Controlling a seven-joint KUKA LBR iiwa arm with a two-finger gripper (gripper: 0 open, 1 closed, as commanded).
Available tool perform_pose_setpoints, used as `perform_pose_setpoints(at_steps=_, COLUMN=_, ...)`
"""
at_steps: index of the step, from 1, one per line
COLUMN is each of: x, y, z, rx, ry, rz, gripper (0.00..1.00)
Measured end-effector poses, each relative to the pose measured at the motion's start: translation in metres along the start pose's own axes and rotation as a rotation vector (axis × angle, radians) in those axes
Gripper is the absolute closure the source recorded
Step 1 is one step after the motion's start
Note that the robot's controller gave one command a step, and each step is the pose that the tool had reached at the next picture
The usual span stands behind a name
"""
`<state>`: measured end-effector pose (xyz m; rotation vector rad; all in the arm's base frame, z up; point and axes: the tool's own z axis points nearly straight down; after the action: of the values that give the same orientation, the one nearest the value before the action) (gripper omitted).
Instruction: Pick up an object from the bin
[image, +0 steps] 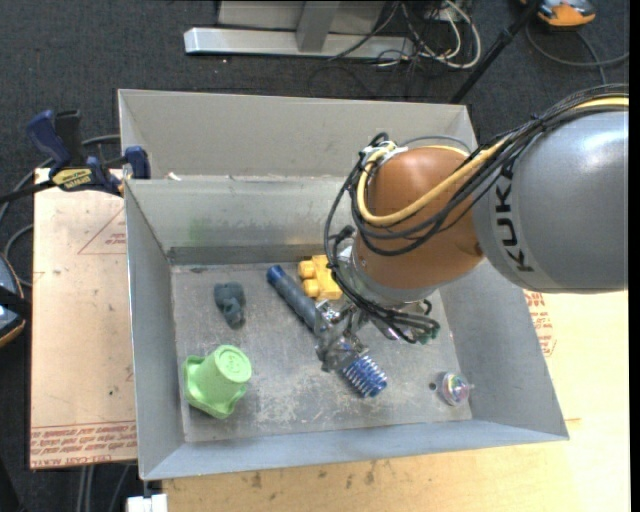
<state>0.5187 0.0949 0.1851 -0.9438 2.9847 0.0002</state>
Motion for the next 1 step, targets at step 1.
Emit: perform_pose_setpoints(at_steps=1, x=0.0018, y=0.0004, z=0.0047, rx=-0.004, ry=0.008, rz=0.001, gripper=0.0)
